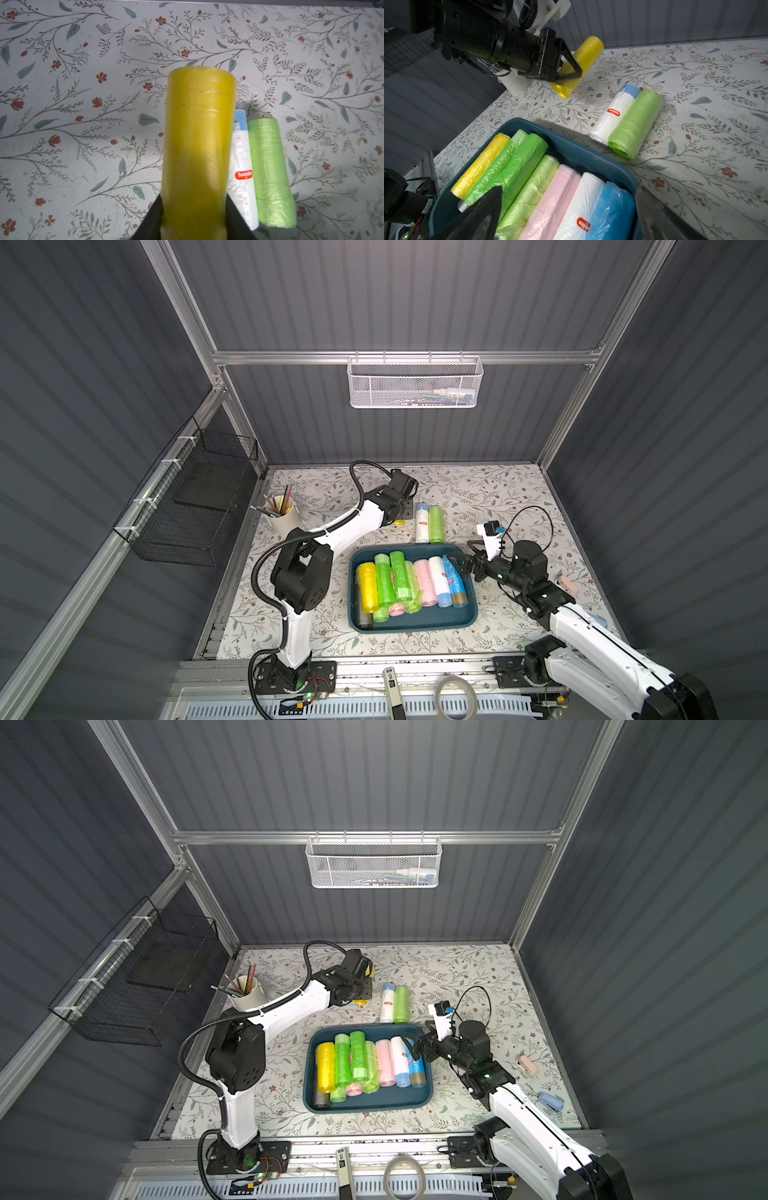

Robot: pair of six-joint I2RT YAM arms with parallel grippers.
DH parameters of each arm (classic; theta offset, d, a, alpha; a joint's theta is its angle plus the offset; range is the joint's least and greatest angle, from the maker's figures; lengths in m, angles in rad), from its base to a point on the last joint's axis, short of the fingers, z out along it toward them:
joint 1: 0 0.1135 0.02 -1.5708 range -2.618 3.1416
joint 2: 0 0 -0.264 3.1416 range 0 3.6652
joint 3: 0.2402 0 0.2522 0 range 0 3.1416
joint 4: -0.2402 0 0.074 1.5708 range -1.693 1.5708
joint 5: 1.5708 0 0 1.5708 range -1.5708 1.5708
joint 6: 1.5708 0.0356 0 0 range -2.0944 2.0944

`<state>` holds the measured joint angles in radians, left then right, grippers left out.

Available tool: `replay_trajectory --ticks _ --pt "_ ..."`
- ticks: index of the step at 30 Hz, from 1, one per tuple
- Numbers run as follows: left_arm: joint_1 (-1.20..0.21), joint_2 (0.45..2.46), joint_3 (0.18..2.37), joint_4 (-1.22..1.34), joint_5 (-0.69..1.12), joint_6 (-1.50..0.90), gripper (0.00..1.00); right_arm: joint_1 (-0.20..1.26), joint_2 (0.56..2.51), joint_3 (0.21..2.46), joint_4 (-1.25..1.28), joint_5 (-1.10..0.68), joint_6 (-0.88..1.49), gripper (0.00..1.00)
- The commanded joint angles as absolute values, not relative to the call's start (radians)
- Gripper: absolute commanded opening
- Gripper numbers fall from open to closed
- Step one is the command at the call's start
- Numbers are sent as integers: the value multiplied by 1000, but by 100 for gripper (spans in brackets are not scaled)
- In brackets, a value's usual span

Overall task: Put the roll of trash bags into the storage box
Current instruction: Pick up the roll of trash bags from the center of the board.

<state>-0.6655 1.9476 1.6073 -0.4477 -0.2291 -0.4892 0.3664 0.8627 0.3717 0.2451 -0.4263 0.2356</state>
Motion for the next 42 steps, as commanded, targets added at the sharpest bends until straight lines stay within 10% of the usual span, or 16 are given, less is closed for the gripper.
replay_trajectory --ticks 1,22,42 --pt "-660 1884 1567 -417 -142 -564 39 362 847 377 266 -448 234 99" --pt "-670 1626 1203 -196 104 -852 39 362 821 350 327 -517 236 99" --pt "-813 1474 1068 -164 -21 -933 39 362 788 334 354 -552 245 99"
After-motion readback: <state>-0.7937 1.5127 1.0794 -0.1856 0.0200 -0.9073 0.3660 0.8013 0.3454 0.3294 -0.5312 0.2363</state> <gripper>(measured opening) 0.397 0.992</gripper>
